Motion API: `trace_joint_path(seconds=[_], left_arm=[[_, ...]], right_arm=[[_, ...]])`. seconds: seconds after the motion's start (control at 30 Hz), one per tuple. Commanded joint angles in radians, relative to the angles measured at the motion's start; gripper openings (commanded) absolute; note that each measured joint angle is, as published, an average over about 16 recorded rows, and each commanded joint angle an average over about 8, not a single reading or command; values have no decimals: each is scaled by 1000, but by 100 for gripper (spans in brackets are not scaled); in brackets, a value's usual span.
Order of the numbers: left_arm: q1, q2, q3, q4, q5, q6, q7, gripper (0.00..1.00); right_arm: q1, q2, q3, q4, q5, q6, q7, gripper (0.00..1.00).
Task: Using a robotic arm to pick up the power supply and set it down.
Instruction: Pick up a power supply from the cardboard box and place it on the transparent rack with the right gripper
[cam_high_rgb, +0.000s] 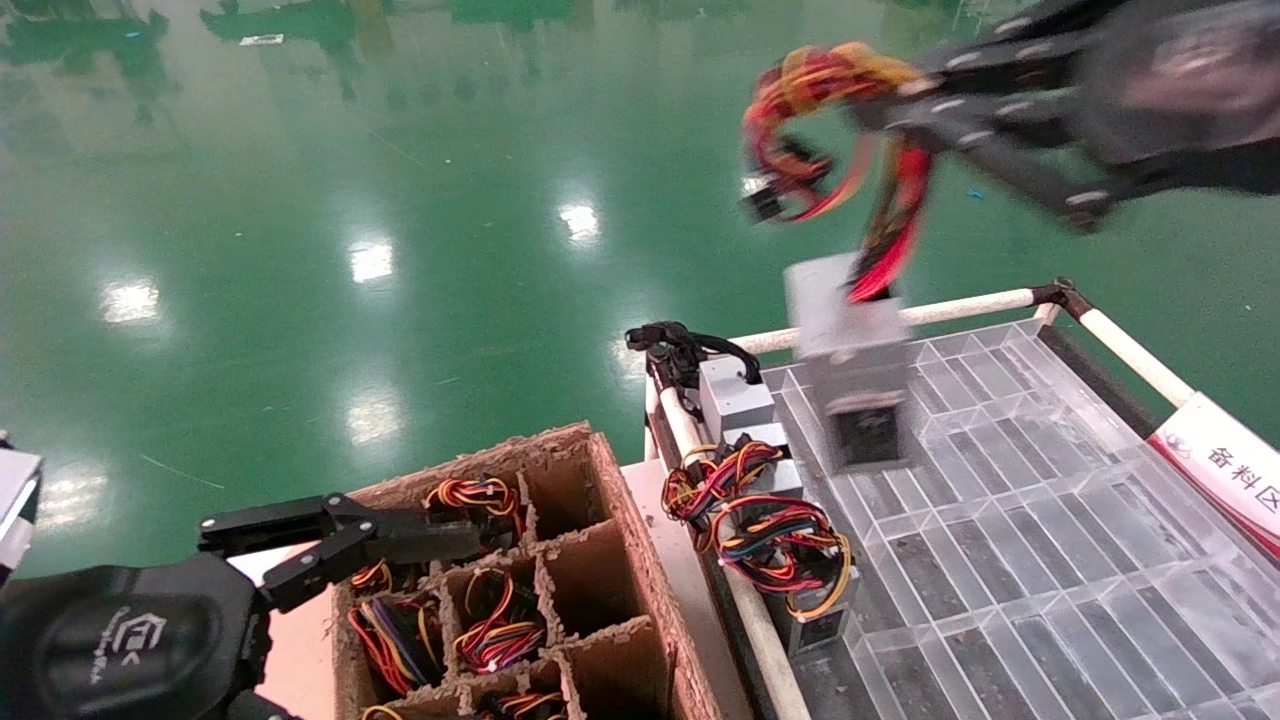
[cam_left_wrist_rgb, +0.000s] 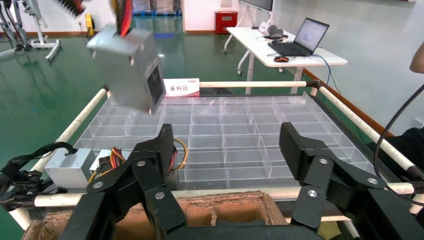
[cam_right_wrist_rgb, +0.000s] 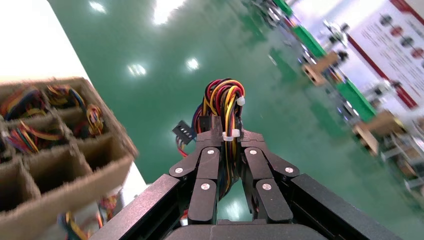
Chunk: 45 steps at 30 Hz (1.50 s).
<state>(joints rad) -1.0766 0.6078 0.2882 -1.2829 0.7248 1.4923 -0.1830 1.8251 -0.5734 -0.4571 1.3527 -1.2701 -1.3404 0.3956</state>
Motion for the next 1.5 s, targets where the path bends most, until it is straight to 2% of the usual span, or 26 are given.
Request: trace_joint_path(seconds=[0.03,0.17,0.37,0.67,1.03,1.5], left_arm=[[0,0,0,0,0,0,0,100],[0,0,0,0,0,0,0,100],[0,0,1,0,-1,0,0,100],[0,-1,1,0,-1,-1,1,100],[0,-1,2,0,-1,-1,1,100],[-1,-1,3,0,-2,-1,1,100]], right_arm=[[25,44,14,0,7,-29,13,0],[13,124,25,-1,27,-73,31,0],[-54,218,28,-3,66,-112,21,0],[-187,277,7,-6,120,-120,-34,0],[-328,248,-42,-8,146,-102,-126,0],[-355,140,-102,-13,101,-115,-156,0]])
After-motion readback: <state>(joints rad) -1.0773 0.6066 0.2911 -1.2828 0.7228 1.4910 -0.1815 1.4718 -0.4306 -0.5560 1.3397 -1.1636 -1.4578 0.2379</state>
